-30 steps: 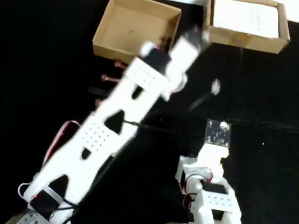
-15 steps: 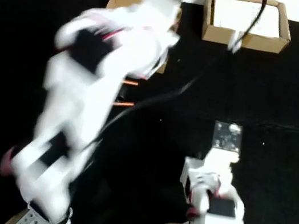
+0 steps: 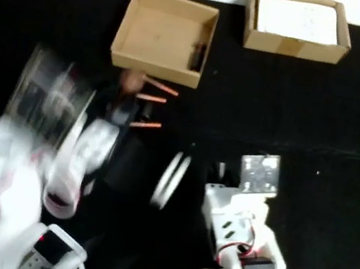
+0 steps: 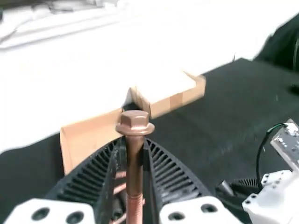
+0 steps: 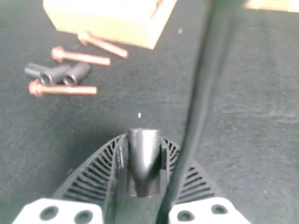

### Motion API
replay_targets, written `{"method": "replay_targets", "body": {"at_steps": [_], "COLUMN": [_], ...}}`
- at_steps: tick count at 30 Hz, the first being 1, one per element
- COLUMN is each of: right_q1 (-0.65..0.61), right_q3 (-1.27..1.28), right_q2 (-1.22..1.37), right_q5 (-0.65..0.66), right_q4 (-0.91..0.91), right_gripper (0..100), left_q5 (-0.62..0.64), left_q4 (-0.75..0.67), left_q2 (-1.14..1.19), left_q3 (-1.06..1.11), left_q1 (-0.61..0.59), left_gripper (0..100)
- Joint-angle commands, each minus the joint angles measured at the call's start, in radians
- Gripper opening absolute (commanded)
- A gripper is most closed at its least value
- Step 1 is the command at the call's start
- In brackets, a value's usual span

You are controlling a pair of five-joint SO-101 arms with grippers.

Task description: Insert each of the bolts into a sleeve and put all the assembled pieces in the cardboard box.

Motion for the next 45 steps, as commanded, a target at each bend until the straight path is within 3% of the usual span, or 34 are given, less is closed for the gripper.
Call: {"method": "replay_targets", "body": {"at_steps": [1, 3, 6, 10, 15, 18, 28, 45], "right_q1": [-0.012, -0.012, -0.012, -0.012, -0.031, -0.068, -0.082, -0.082], "right_q3": [0.016, 0.021, 0.021, 0.073, 0.217, 0.251, 0.252, 0.252], "right_q2": [-0.015, -0.015, -0.015, -0.016, -0.022, -0.018, -0.022, -0.022], "right_q5": [0.008, 0.008, 0.008, 0.011, 0.144, 0.160, 0.155, 0.153], "right_q4": [-0.113, -0.176, -0.269, -0.412, -0.679, -0.788, -0.805, -0.799], "right_gripper": [0.6, 0.6, 0.6, 0.6, 0.6, 0.6, 0.6, 0.6], "left_q5": [0.002, 0.002, 0.003, 0.097, 0.215, 0.249, 0.258, 0.258], "left_q4": [-0.404, -0.511, -0.520, -0.520, -0.520, -0.520, -0.520, -0.496], "left_q2": [-0.225, -0.225, -0.137, 0.053, 0.332, 0.489, 0.743, 0.769], "left_q3": [0.452, 0.515, 0.486, 0.352, 0.136, 0.036, -0.188, -0.140], "left_q1": [0.016, 0.016, 0.033, 0.101, 0.159, 0.168, 0.191, 0.202], "left_gripper": [1, 1, 1, 1, 1, 1, 1, 1]}}
